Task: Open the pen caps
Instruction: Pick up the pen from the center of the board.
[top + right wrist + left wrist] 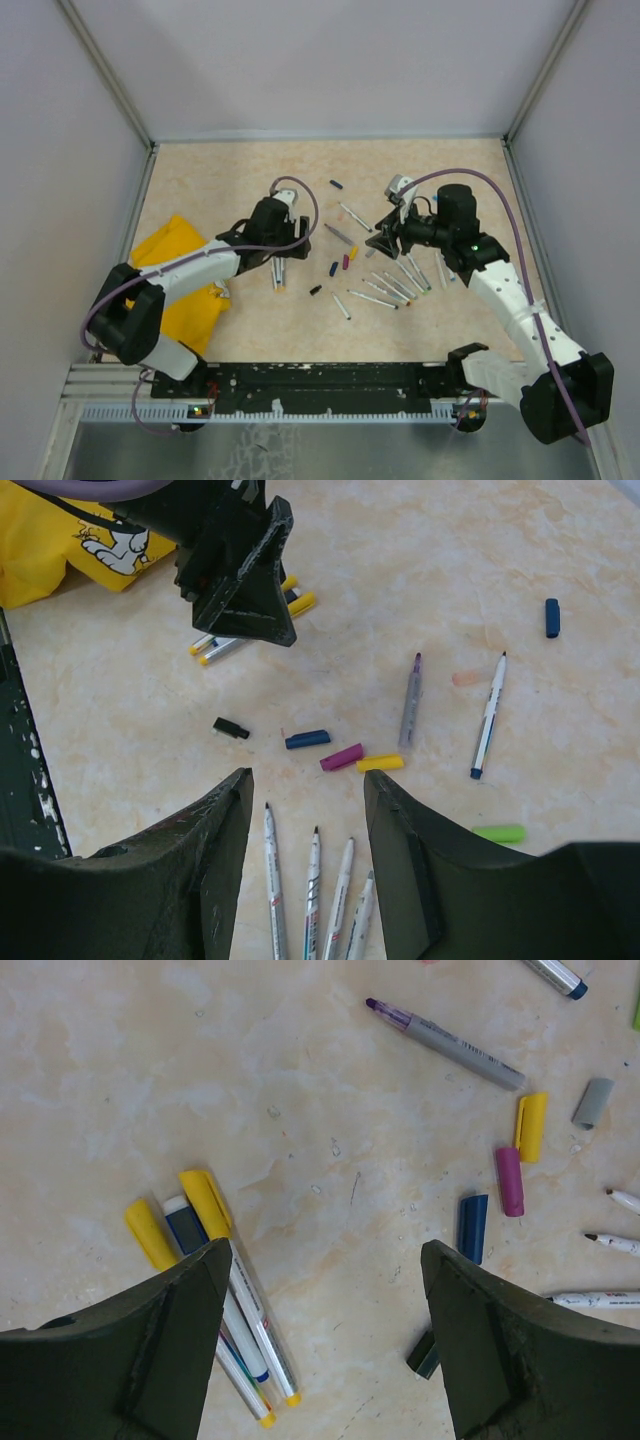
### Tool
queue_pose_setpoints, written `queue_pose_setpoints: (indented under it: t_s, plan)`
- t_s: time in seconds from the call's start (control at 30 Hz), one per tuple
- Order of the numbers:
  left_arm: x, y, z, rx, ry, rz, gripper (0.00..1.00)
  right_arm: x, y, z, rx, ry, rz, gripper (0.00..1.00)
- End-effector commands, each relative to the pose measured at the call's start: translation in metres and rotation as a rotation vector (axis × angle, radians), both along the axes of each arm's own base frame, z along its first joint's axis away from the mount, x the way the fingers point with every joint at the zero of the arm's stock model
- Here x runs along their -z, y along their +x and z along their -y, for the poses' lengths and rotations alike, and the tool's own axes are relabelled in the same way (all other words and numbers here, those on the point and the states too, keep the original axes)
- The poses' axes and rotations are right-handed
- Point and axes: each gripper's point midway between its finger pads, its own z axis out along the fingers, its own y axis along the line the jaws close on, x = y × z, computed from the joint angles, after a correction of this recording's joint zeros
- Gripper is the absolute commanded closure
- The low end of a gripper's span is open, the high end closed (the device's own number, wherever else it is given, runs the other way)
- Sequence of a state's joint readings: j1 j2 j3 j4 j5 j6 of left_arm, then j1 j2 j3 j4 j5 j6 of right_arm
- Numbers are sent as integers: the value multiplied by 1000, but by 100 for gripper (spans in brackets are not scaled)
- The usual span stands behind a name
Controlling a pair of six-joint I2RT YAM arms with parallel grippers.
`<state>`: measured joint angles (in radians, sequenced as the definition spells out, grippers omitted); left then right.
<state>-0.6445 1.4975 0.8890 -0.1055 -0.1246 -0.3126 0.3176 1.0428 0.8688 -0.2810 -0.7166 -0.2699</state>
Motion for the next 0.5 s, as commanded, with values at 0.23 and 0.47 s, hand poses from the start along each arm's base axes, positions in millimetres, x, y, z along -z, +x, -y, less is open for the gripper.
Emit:
queue_pose_setpoints:
  t_s: [0.23,0.47]
  plan:
    - [20,12,-12,-84,95,-45,41,-9,1,-1,-15,9,46,51]
    - [33,1,-24,-117,121,-77,48,-7,2,-1,-16,9,40,51]
